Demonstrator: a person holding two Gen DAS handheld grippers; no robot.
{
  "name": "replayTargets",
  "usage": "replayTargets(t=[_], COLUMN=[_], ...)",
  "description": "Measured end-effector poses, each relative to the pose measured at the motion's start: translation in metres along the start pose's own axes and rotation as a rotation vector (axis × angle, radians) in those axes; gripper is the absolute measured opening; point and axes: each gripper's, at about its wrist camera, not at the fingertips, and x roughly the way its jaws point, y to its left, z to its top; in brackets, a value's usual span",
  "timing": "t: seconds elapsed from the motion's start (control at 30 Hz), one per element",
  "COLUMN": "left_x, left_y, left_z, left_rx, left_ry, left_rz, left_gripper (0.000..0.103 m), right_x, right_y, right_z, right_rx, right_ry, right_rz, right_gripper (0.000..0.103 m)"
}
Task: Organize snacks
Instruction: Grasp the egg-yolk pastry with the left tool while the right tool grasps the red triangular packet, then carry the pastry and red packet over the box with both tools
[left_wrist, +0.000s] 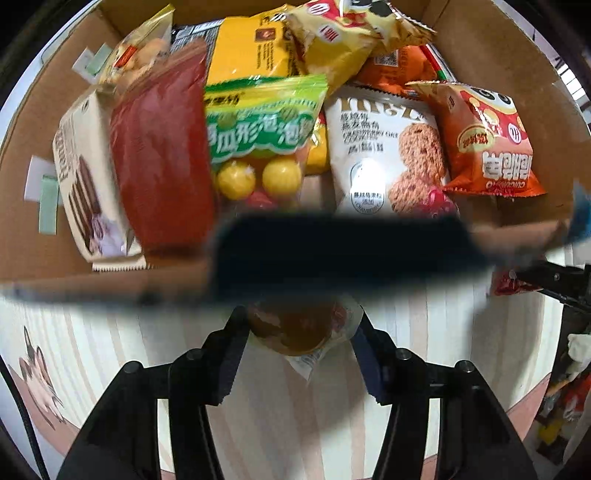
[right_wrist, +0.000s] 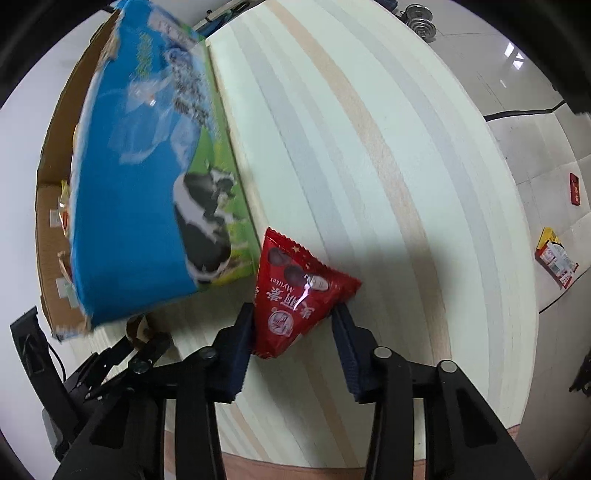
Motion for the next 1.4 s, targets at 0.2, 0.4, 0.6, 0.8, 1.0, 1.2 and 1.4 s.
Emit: replayTargets(t=[0.2, 0.4, 0.6, 0.8, 1.0, 1.2, 1.4], left_x=[-0.002, -0.003, 0.005, 0.006, -0.002, -0.015, -0.024], left_y=[0.01, 0.015, 0.008, 0.007, 0.034, 0.035, 0.036], left_z=[-0.037, -0.091, -0.135, -0.152, -0.119, -0.113, -0.111], left_rx=[-0.033, -0.037, -0.015, -0.026, -0.042, -0.05, -0.053], left_ry=[0.03, 0.077, 0.129, 0.123, 0.109, 0.099, 0.088], left_rz=[-0.038, -0.057, -0.052, -0.055, -0.061, -0.058, -0.053], left_gripper=[0.053, 0.053, 0.053, 0.053, 0.053, 0.053, 0.053], right_x=[0.0, 0.006, 0.017, 0.008, 0.009, 0.02, 0.014], right_y=[-0.004, -0.018, -0.04, -0.055, -0.044, -0.013, 0.001], right_z=[-0.034, -0.096, -0.134, -0.138, -0.121, -0.111, -0.115], right_rx=[-0.038, -0.036, 0.032, 0.166, 0.178, 0.101, 0.012], right_ry=[0.059, 0.142, 0.186, 0.131, 0.101, 0.103, 0.039], right_rz=[0.004, 0.032, 0.068, 0.134, 0.121, 0.01, -0.091], right_gripper=[0.039, 0.038, 0.048, 0.069, 0.07, 0.068, 0.044])
